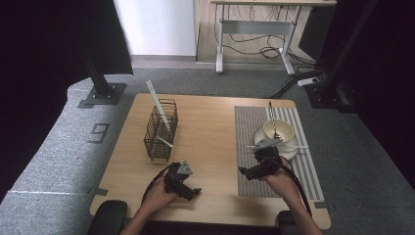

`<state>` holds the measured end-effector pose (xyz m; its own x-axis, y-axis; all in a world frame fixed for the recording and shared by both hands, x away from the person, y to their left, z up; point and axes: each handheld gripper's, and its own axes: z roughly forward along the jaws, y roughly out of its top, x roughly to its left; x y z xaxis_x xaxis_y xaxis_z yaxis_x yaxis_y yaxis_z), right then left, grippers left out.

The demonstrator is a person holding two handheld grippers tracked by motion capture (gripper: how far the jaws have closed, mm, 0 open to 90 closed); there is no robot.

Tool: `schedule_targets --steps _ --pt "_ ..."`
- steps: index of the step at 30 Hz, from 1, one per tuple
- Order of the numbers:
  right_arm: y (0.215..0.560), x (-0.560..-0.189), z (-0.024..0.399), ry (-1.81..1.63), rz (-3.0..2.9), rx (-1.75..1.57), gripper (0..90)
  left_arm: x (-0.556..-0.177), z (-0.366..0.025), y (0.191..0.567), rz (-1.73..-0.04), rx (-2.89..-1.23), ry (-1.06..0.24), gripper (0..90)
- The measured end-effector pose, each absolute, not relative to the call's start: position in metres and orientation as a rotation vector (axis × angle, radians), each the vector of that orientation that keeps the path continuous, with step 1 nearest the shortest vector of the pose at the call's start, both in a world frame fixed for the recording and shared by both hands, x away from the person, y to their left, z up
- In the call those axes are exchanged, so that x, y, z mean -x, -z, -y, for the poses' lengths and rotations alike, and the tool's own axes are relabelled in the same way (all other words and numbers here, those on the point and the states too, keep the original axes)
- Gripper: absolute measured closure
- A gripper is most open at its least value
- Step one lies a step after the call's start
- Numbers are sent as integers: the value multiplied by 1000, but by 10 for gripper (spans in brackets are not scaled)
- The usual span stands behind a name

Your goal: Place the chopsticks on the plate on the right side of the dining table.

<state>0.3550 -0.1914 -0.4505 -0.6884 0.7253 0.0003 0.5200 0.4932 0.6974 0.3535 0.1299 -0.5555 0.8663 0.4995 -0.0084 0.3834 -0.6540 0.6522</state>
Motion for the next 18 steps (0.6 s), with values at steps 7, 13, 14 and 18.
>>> schedule_targets --steps 7,13,14,18 --pt "441 -364 167 -1031 -2488 -1029 0 -353 -130 555 -635 -2361 -223 0" --pt "431 -371 139 -1050 -2524 -973 0 -354 -130 555 -634 -2360 -226 0" --pt "431 -371 139 -1050 -2524 -973 0 -354 -130 555 -634 -2360 -226 0" --pt "426 -376 124 -1060 -2543 -921 0 -354 -130 555 -634 -2361 -225 0"
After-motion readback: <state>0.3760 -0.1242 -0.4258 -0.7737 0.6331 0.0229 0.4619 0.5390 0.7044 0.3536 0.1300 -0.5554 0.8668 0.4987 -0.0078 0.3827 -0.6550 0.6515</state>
